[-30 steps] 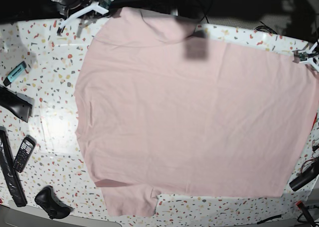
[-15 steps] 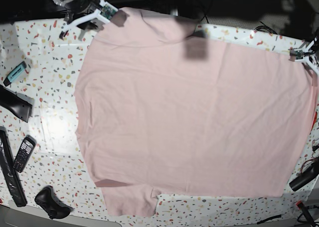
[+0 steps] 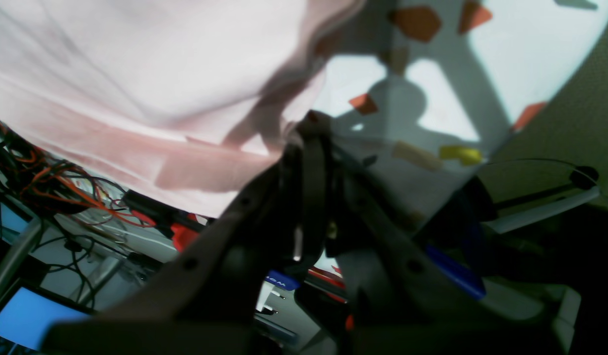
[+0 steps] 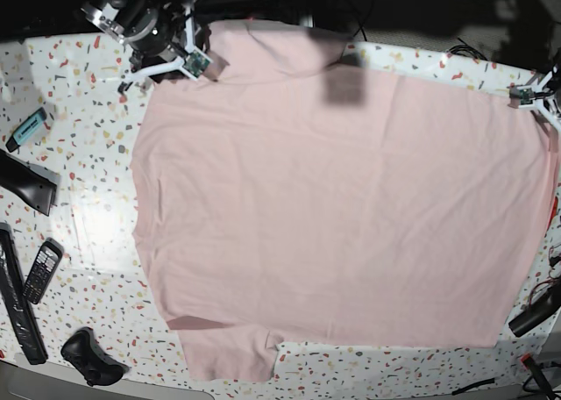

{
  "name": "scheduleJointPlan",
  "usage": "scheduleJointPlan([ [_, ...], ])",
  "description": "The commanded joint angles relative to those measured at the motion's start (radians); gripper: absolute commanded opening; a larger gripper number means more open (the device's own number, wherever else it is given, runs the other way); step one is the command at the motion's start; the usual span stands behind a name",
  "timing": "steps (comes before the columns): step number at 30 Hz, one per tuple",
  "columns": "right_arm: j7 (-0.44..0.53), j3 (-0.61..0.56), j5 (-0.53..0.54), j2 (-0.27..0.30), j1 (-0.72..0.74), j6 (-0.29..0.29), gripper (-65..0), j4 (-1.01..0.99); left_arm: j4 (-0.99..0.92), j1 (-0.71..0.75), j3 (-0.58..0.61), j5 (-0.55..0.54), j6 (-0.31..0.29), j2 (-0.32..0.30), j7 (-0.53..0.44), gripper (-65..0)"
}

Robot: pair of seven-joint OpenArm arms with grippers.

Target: Fold the T-shirt properly

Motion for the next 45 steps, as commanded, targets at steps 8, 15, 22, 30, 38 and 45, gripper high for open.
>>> scheduleJointPlan([
  [8, -0.043, -0.053, 0.001, 0.006, 0.064, 0.003, -57.6, -0.060, 0.006, -0.005, -0.003, -0.004, 0.000, -0.024, -0.008, -65.0],
  [15, -0.027, -0.053, -0.097, 0.006, 0.061, 0.002, -65.0, -0.048, 0.006, -0.005, -0.003, -0.005, 0.000, -0.024, -0.004, -65.0],
  [22, -0.031, -0.006, -0.133, 0.042, 0.058, -0.029, -65.0, 0.040, 0.006, -0.005, -0.004, -0.013, 0.000, -0.024, -0.004, -65.0],
  [30, -0.035, 0.136, -0.059, 0.095, 0.018, -0.026, -65.0, 0.075, 0.006, -0.005, -0.071, -0.097, -0.001, -0.021, -0.005, -65.0],
  [38, -0.034, 0.249, -0.059, 0.126, -0.107, -0.024, -65.0, 0.166, 0.008, -0.002, -0.160, -0.172, -0.002, 0.006, -0.005, -65.0],
  [45, -0.031, 0.354, -0.017, 0.126, -0.202, -0.023, -65.0, 0.209, 0.008, -0.002, -0.161, -0.172, -0.003, 0.054, 0.010, -65.0],
])
